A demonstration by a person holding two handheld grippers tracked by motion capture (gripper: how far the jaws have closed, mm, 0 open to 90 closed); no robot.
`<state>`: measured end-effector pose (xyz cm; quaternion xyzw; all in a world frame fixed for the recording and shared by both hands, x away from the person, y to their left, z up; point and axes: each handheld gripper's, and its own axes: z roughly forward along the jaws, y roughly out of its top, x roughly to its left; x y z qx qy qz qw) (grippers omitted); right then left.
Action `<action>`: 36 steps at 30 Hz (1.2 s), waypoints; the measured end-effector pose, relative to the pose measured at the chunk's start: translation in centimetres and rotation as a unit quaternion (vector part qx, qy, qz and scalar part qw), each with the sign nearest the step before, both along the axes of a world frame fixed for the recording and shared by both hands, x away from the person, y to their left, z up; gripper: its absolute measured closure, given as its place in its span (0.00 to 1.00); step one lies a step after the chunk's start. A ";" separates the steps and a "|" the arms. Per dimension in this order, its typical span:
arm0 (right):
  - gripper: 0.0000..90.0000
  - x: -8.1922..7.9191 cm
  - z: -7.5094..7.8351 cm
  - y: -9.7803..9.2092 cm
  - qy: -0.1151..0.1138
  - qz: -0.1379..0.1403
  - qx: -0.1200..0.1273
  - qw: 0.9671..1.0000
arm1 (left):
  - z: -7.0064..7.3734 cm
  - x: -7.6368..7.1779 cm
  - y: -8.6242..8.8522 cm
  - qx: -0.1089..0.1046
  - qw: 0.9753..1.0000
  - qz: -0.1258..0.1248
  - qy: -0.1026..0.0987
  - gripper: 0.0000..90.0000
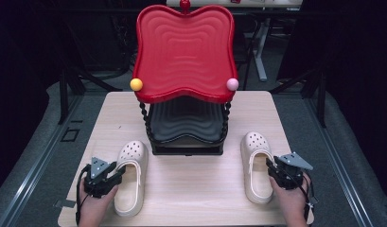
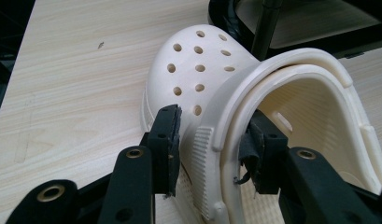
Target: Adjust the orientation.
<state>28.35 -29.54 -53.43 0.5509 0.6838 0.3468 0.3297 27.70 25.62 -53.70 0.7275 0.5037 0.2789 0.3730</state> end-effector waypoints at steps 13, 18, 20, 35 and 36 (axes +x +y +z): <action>0.78 0.0 -0.1 0.2 0.001 -0.003 -0.024 1.000 | -0.2 0.1 0.0 -0.005 1.000 0.006 0.006 0.69; 0.79 0.2 -0.2 0.1 0.006 -0.003 -0.013 1.000 | -0.2 0.0 -0.1 0.000 1.000 0.007 0.003 0.70; 0.79 0.2 -0.2 0.0 0.011 -0.004 -0.008 1.000 | -0.2 0.0 -0.2 0.000 1.000 0.007 0.003 0.71; 0.81 0.0 0.0 0.0 0.015 -0.007 0.014 1.000 | 0.0 -0.1 0.0 0.013 1.000 0.016 -0.001 0.78; 0.81 0.0 0.1 0.1 0.014 -0.006 0.017 1.000 | 0.0 -0.1 -0.1 0.017 1.000 0.018 -0.005 0.79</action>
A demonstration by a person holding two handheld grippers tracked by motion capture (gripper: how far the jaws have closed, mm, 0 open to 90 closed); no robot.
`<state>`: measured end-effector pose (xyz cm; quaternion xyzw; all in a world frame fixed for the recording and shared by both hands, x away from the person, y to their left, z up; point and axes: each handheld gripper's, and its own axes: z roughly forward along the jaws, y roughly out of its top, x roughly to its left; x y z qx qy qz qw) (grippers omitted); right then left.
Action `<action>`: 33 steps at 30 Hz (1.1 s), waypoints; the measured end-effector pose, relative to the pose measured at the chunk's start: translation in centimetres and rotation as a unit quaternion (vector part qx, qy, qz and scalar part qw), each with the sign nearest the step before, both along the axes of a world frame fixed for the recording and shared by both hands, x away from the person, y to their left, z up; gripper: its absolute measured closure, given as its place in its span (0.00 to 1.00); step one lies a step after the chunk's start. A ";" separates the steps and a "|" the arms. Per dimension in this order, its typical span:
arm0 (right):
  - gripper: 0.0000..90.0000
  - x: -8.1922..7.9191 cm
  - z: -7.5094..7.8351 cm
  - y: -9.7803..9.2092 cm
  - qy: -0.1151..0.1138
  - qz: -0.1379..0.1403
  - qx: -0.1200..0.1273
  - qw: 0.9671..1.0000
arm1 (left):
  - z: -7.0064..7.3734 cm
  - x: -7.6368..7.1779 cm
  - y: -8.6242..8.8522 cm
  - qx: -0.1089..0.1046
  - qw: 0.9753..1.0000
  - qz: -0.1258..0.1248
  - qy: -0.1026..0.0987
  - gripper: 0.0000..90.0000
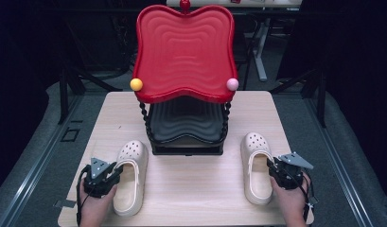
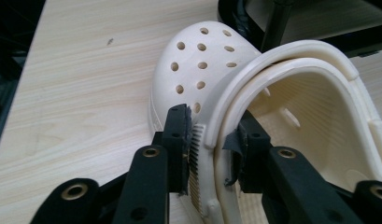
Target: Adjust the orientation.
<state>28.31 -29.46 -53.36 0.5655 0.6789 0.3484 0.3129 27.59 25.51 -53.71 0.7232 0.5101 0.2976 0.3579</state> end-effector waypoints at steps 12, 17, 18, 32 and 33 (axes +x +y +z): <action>0.83 -2.1 0.8 1.6 0.003 0.023 0.011 1.000 | 0.5 -0.1 0.4 -0.012 1.000 0.009 -0.004 0.84; 0.83 -2.7 1.4 2.2 -0.010 0.029 0.011 0.999 | 1.4 -0.6 0.2 -0.016 1.000 0.000 -0.016 0.84; 0.83 -2.8 1.6 2.3 -0.014 0.028 0.013 0.999 | 1.7 -0.8 0.2 -0.017 1.000 -0.004 -0.016 0.84; 0.82 -5.0 5.1 4.0 -0.072 0.043 0.019 0.996 | 4.3 -2.8 0.3 -0.044 0.998 -0.030 -0.036 0.84; 0.83 -5.3 5.4 4.0 -0.075 0.044 0.021 0.996 | 4.5 -3.1 0.3 -0.046 0.998 -0.032 -0.039 0.84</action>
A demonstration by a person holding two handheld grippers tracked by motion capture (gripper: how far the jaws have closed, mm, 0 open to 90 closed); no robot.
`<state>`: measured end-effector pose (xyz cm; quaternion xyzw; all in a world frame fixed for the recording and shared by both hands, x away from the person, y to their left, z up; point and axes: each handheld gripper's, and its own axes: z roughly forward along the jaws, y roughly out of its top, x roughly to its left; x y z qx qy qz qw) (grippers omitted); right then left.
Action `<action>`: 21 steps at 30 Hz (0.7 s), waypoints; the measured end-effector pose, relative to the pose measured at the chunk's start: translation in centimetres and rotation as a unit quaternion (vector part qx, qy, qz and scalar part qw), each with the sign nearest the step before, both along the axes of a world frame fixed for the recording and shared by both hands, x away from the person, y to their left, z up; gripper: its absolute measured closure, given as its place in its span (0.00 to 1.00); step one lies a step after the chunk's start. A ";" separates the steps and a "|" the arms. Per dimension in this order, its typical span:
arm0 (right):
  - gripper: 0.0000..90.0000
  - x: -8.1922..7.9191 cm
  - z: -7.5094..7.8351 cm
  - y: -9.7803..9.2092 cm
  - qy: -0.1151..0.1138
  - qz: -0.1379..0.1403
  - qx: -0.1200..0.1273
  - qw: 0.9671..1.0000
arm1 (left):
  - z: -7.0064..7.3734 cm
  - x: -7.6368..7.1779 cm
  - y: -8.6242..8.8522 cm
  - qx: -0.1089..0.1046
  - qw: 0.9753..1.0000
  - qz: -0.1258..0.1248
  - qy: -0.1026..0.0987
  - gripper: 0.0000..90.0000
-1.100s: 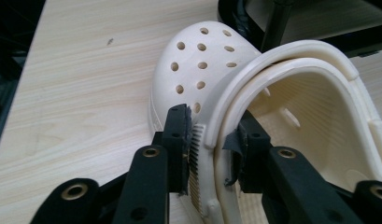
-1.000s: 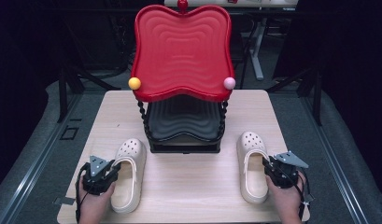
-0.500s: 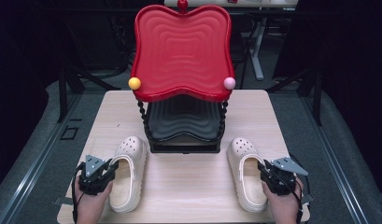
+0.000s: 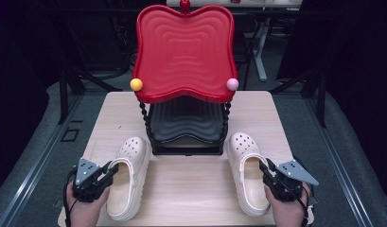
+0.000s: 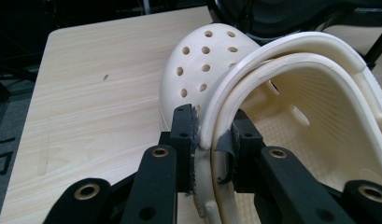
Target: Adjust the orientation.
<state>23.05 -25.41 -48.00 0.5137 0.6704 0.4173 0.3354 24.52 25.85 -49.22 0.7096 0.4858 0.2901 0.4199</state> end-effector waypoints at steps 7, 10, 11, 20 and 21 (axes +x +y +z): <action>0.83 -1.7 1.2 0.8 -0.021 0.018 0.012 1.000 | 1.1 -1.7 -0.4 -0.006 1.000 -0.021 -0.011 0.84; 0.83 -2.1 1.6 1.4 -0.029 0.030 0.013 0.999 | 1.4 -2.1 -0.7 -0.007 0.999 -0.030 -0.014 0.84; 0.83 -2.2 1.7 1.6 -0.030 0.033 0.011 0.999 | 1.5 -2.1 -0.8 -0.007 0.999 -0.033 -0.016 0.84; 0.83 -2.1 2.4 3.3 -0.046 0.057 0.017 0.997 | 2.2 -2.2 -2.3 -0.012 0.998 -0.058 -0.022 0.84; 0.83 -2.1 2.4 3.4 -0.048 0.060 0.018 0.997 | 2.3 -2.2 -2.5 -0.014 0.998 -0.060 -0.024 0.84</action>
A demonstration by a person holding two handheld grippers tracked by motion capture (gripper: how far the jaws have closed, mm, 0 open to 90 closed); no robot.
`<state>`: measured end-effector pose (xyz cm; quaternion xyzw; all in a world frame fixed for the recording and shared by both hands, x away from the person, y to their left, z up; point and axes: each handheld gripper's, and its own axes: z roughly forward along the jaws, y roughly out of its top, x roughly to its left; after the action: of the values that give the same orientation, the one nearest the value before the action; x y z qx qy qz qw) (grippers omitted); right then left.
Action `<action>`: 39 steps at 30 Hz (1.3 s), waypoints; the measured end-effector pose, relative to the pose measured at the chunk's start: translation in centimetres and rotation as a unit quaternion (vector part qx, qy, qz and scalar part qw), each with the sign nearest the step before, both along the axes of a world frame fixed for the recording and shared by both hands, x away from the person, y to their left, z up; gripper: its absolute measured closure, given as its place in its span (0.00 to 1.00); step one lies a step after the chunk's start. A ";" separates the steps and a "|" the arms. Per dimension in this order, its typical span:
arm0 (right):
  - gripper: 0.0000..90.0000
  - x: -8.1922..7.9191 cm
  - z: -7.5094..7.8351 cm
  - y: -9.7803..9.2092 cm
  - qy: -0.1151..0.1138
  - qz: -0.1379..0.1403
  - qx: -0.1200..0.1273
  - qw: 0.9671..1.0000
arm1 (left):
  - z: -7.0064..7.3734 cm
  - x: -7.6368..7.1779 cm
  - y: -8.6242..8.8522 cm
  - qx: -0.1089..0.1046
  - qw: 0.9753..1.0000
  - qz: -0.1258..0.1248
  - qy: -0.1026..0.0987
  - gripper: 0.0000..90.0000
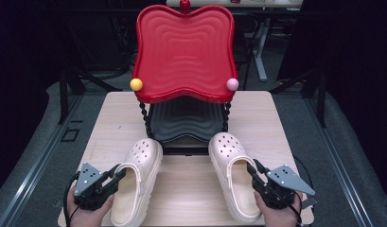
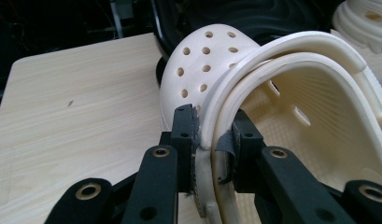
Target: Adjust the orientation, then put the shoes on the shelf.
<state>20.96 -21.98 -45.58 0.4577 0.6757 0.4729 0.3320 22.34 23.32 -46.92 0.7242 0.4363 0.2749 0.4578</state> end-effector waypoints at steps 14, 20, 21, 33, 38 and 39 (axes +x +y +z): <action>0.83 0.6 1.4 2.0 -0.021 0.022 0.004 1.000 | 1.9 1.0 -3.1 -0.001 0.999 -0.034 -0.023 0.84; 0.83 1.6 1.5 3.1 -0.022 0.030 0.009 0.999 | 2.3 2.0 -4.2 0.006 0.999 -0.038 -0.025 0.84; 0.83 1.8 1.5 3.3 -0.022 0.031 0.008 0.999 | 2.3 2.2 -4.4 0.005 0.999 -0.039 -0.025 0.84; 0.83 3.3 1.4 5.2 -0.024 0.043 0.015 0.999 | 2.8 4.0 -5.4 0.003 0.999 -0.033 -0.029 0.84; 0.83 3.9 1.3 5.8 -0.021 0.047 0.019 0.999 | 2.9 4.9 -5.8 0.016 0.999 -0.032 -0.032 0.84; 0.82 4.1 1.3 5.9 -0.020 0.046 0.022 0.998 | 2.9 5.0 -5.8 0.018 0.999 -0.032 -0.031 0.84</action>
<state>25.02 -16.08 -44.28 0.4233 0.6787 0.5120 0.3132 27.39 17.48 -43.98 0.7368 0.3934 0.2904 0.4669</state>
